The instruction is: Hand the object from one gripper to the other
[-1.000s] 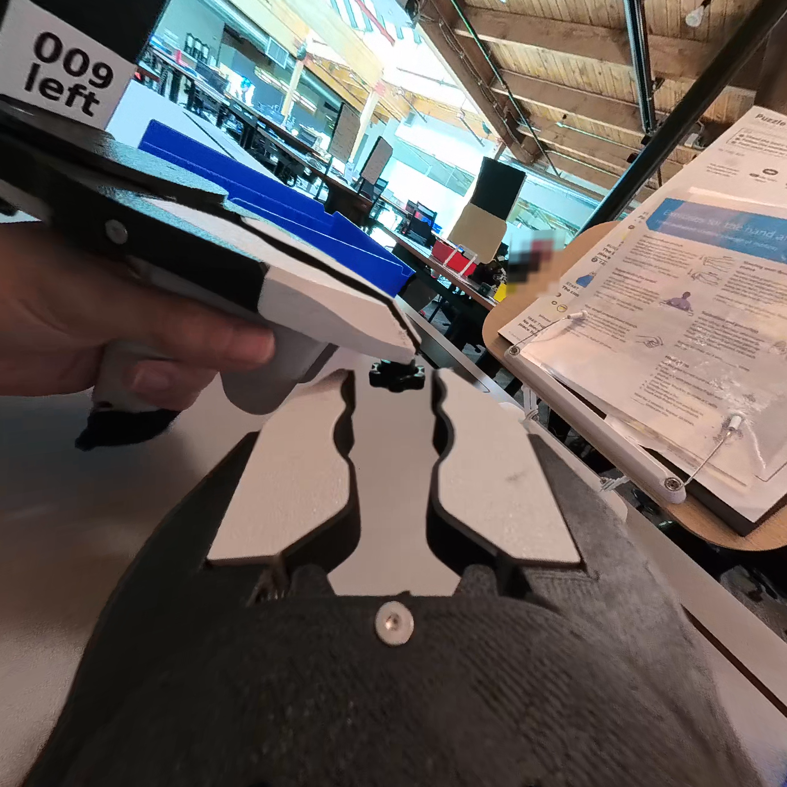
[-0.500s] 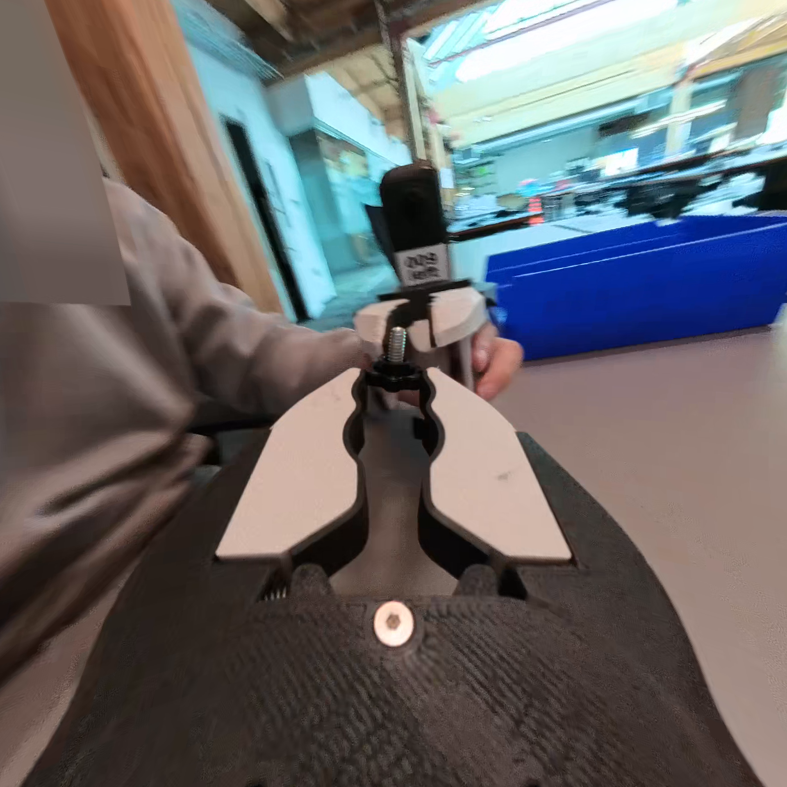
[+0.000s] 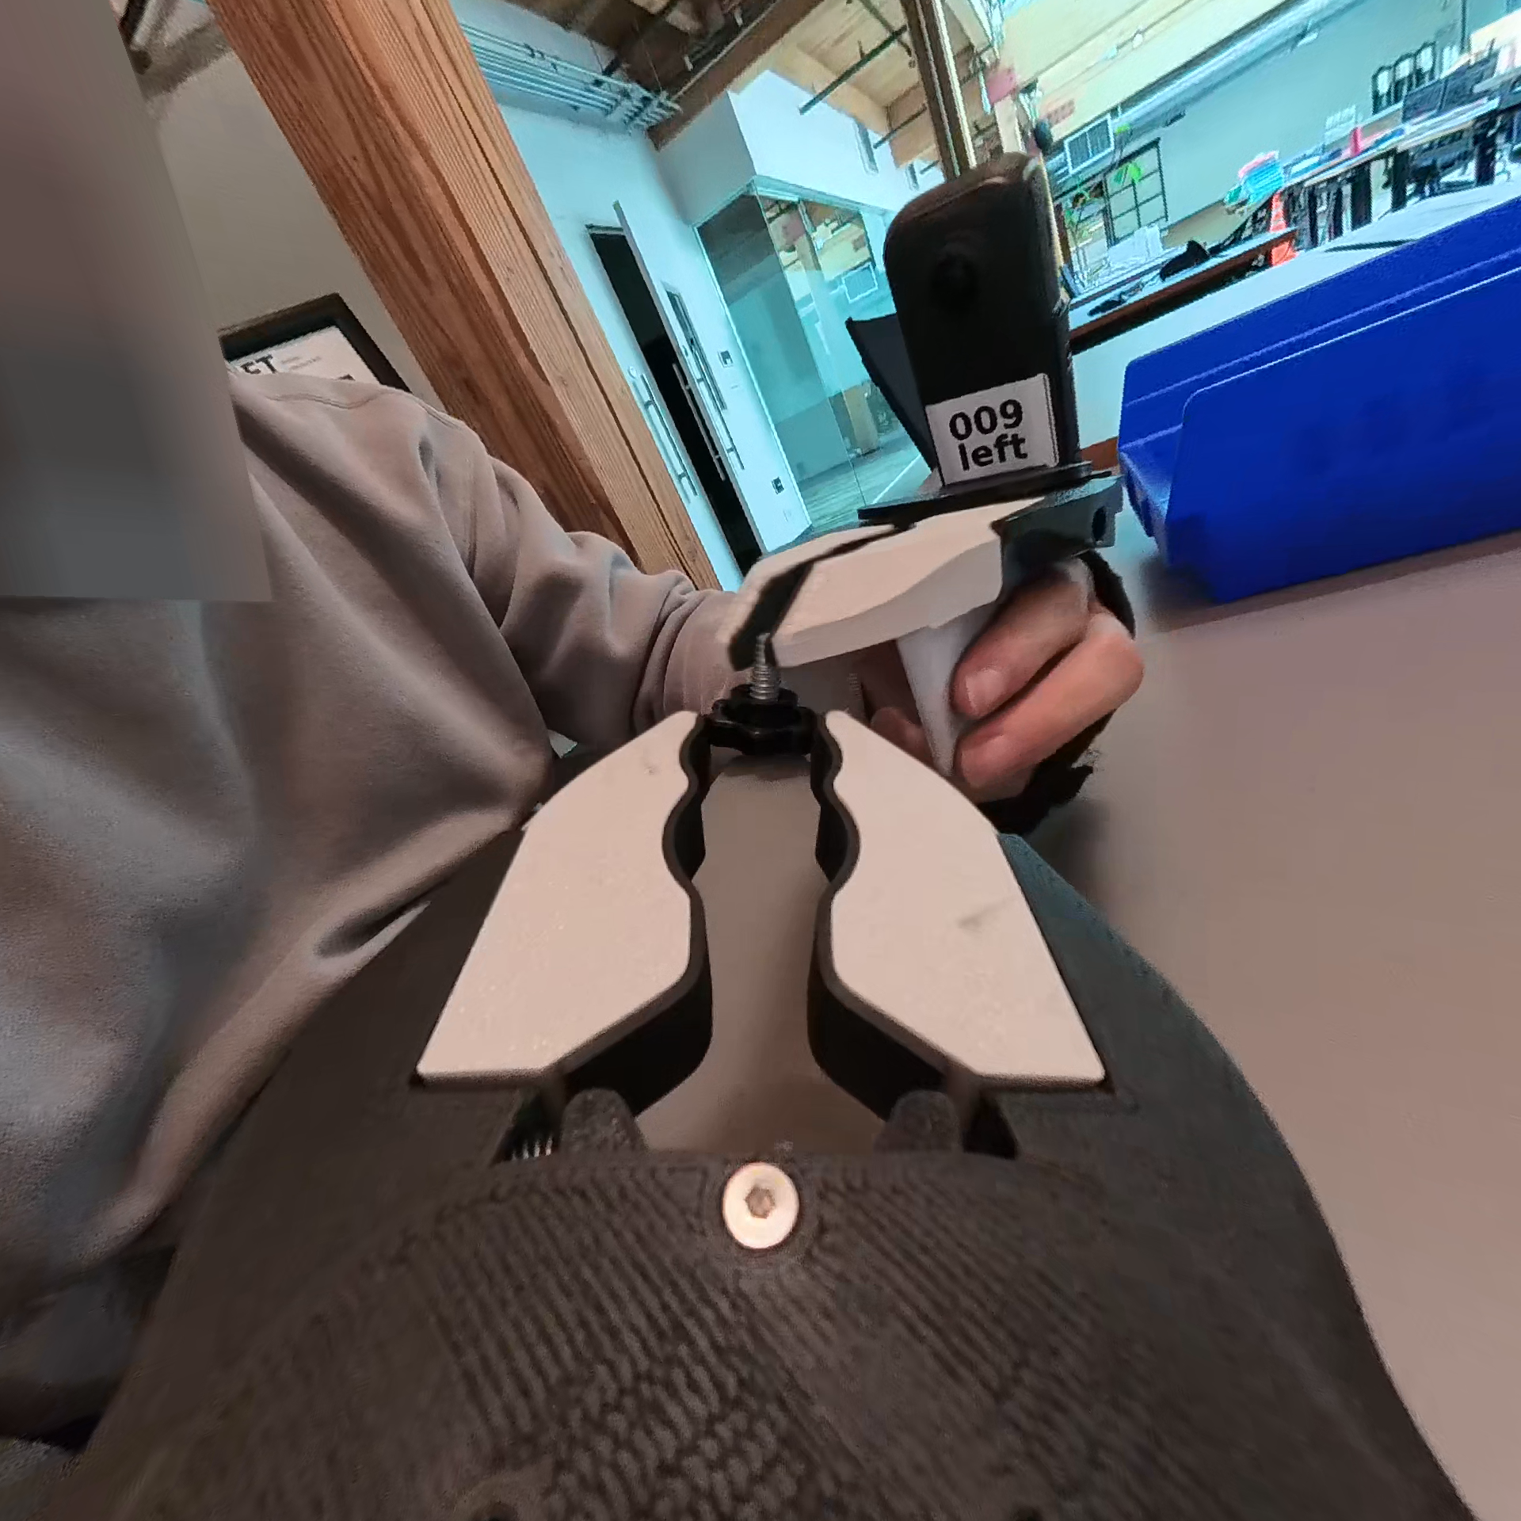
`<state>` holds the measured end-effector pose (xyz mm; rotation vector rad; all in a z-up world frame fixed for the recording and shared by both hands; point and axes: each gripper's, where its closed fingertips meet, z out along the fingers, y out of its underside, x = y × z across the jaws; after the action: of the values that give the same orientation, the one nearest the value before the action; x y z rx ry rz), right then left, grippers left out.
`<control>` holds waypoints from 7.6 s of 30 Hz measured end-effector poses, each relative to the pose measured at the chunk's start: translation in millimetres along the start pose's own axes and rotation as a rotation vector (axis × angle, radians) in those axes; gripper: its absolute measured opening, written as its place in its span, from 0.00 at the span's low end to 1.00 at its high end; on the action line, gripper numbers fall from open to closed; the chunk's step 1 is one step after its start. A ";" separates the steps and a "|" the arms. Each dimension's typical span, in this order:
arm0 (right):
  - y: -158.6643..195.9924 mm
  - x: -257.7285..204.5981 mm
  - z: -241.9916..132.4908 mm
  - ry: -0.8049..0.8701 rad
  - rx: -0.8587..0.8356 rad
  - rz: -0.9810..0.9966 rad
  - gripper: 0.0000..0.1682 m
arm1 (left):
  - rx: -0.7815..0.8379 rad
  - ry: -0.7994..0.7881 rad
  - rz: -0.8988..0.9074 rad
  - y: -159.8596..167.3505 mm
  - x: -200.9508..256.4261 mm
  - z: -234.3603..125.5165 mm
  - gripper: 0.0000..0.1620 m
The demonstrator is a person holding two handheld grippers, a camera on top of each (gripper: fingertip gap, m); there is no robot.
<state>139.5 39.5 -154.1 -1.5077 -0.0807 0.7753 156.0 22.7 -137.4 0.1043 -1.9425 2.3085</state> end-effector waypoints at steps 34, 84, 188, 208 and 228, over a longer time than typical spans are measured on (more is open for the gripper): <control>-37.2 46.8 -16.8 0.638 0.059 -0.530 0.15 | 0.049 -0.485 0.236 -22.1 -43.5 -12.3 0.04; -25.4 46.7 -21.6 0.321 0.154 0.068 0.14 | -0.357 -0.590 1.016 6.9 -46.3 -8.2 0.05; -15.0 64.6 -30.5 0.783 -0.211 -0.645 0.14 | -0.681 -0.777 0.912 35.0 -79.0 -25.4 0.04; -16.3 61.4 -39.2 0.807 -0.160 -0.616 0.25 | -0.597 -0.766 0.793 29.1 -77.7 -24.0 0.02; -16.1 63.0 -38.5 0.784 -0.167 -0.604 0.15 | -0.631 -0.778 0.874 29.1 -78.2 -23.9 0.03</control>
<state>213.5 40.0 -169.6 -1.7247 -0.0074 -0.3295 230.0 37.5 -180.2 0.1147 -3.6263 2.0142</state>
